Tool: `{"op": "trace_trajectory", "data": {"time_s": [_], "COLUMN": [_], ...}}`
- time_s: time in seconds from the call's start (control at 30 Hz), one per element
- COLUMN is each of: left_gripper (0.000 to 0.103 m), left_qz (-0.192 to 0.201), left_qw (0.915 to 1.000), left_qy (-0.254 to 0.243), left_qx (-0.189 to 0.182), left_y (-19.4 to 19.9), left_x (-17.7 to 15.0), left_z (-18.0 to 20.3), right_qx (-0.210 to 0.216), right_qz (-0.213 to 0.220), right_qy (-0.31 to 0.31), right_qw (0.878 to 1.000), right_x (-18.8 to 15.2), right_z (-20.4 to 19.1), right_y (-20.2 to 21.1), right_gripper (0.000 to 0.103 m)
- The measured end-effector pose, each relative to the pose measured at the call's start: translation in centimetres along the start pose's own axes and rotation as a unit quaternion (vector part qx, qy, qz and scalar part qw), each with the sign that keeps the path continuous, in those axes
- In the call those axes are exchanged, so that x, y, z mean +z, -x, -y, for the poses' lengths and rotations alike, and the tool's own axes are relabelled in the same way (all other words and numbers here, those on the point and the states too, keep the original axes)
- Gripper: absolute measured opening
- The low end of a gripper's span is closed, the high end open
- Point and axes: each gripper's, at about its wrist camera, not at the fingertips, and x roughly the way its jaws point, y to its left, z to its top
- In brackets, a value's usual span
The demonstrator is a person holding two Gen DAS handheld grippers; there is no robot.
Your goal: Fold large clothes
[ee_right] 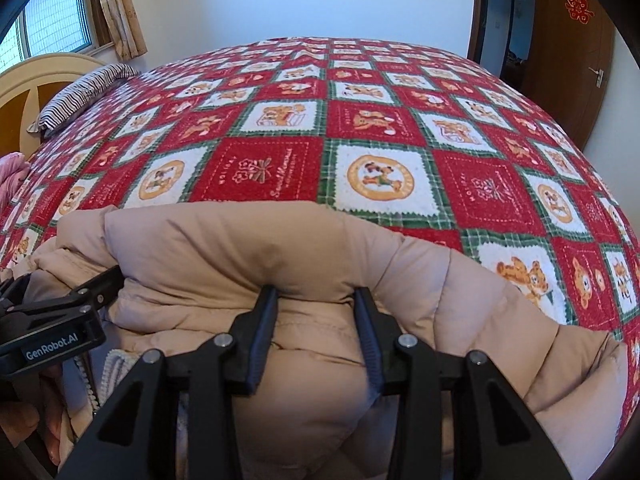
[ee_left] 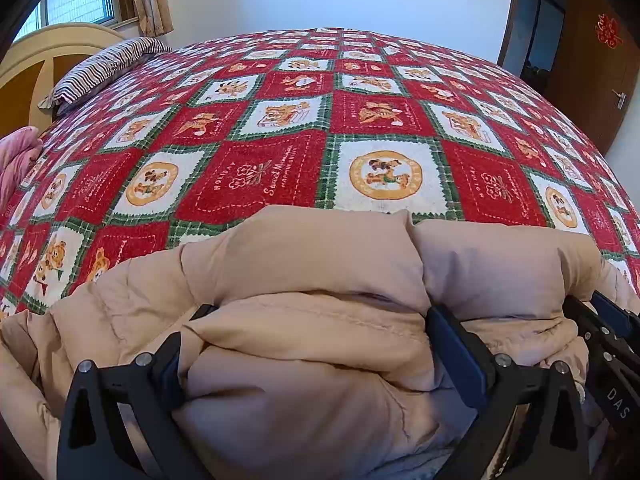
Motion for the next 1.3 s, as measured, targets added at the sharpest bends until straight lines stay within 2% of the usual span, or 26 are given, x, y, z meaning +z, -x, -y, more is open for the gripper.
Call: {"op": "trace_trajectory", "data": {"time_s": [0.6, 0.7, 0.77, 0.8, 0.83, 0.87, 0.9, 0.93, 0.97, 1.07, 1.2, 1.3], "left_gripper": [0.102, 0.102, 0.102, 0.102, 0.102, 0.102, 0.102, 0.102, 0.102, 0.102, 0.102, 0.102], "left_qz": [0.001, -0.010, -0.029, -0.016, 0.013, 0.036, 0.047, 0.051, 0.056, 0.080, 0.068, 0.053], "left_qw": [0.9999, 0.9996, 0.9993, 0.9996, 0.9997, 0.9992, 0.9986, 0.9983, 0.9979, 0.9960, 0.9971, 0.9979], "left_qy": [-0.004, -0.017, -0.021, -0.020, -0.016, -0.017, -0.021, -0.026, -0.031, -0.041, -0.032, -0.036], "left_qx": [0.010, 0.019, 0.014, 0.015, 0.009, -0.004, -0.014, -0.013, -0.009, 0.000, -0.011, -0.005], "left_y": [-0.4, -0.4, 0.5, 2.1, 4.5, 6.7, 8.6, 10.1, 11.3, 15.8, 20.0, 22.2], "left_x": [0.2, 0.6, 1.7, 2.2, 2.5, 2.4, 2.0, 1.5, 0.8, -3.4, -11.1, -17.6], "left_z": [0.2, 0.7, 0.4, -0.1, -0.8, -1.5, -2.3, -2.9, -3.5, -6.3, -10.3, -12.6], "right_qx": [-0.010, -0.013, -0.012, -0.005, -0.001, -0.009, -0.015, -0.011, -0.005, -0.007, 0.011, 0.002], "right_qz": [-0.004, -0.005, -0.010, -0.014, -0.017, -0.012, 0.006, 0.020, 0.030, 0.013, -0.018, -0.016], "right_qy": [0.007, 0.010, 0.017, 0.022, 0.026, 0.020, 0.005, -0.001, -0.003, -0.005, -0.028, -0.028], "right_qw": [1.000, 1.000, 1.000, 1.000, 1.000, 1.000, 1.000, 1.000, 1.000, 1.000, 0.999, 0.999], "right_x": [0.2, 0.3, 0.5, 0.6, 0.8, 0.8, 0.4, -0.1, -1.0, -4.9, -11.6, -16.4], "right_z": [-0.5, -0.6, -0.6, -0.3, 0.1, 0.7, 1.6, 2.0, 2.6, 4.3, 6.5, 7.2], "right_y": [-0.3, -0.3, -0.2, 0.2, 1.1, 2.3, 4.4, 6.0, 7.8, 11.5, 15.4, 18.8], "right_gripper": [0.044, 0.044, 0.044, 0.045, 0.052, 0.067, 0.074, 0.080, 0.080, 0.080, 0.080, 0.080]}}
